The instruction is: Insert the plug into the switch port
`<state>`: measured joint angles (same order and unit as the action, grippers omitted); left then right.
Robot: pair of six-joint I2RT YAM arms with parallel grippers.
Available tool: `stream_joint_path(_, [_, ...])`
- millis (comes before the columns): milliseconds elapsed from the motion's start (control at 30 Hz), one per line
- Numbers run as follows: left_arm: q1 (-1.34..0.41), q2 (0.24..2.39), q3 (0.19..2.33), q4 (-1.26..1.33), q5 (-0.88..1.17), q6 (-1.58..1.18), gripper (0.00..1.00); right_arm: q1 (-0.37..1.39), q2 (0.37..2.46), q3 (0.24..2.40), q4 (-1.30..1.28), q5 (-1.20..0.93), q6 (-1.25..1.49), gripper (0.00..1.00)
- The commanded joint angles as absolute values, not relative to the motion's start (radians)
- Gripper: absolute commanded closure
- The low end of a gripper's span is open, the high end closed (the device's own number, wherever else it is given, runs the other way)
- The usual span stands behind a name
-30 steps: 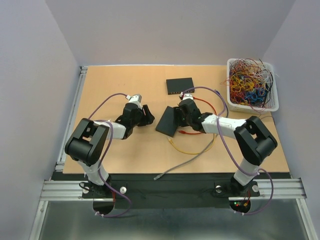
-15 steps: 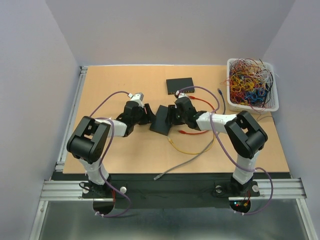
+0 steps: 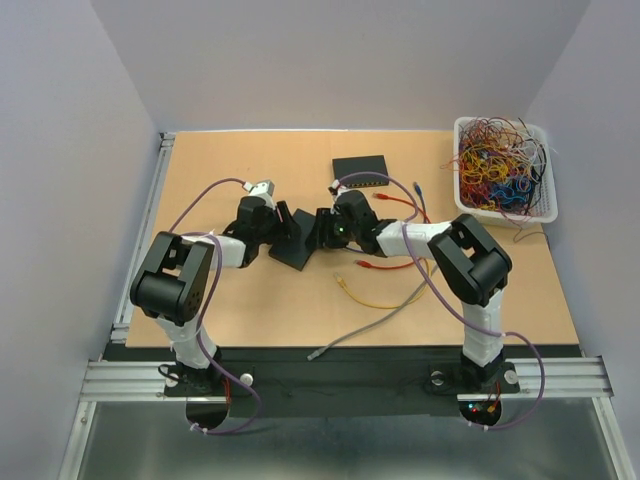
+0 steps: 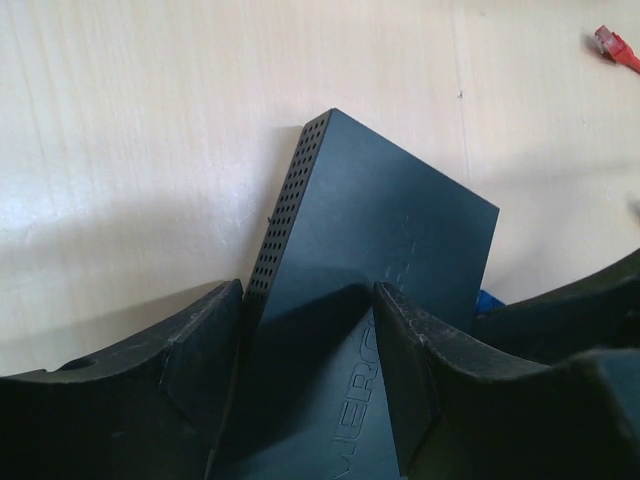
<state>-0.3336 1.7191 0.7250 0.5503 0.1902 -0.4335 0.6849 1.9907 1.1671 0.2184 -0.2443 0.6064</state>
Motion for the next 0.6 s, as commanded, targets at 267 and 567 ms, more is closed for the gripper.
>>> stream_joint_path(267, [-0.321, 1.681, 0.779, 0.502, 0.186, -0.394, 0.35, 0.696, 1.725, 1.059, 0.095, -0.062, 0.405, 0.37])
stream_joint_path(567, [-0.310, 1.643, 0.759, 0.494, 0.186, -0.394, 0.35, 0.678, 1.488, 0.910, -0.086, 0.135, 0.344, 0.32])
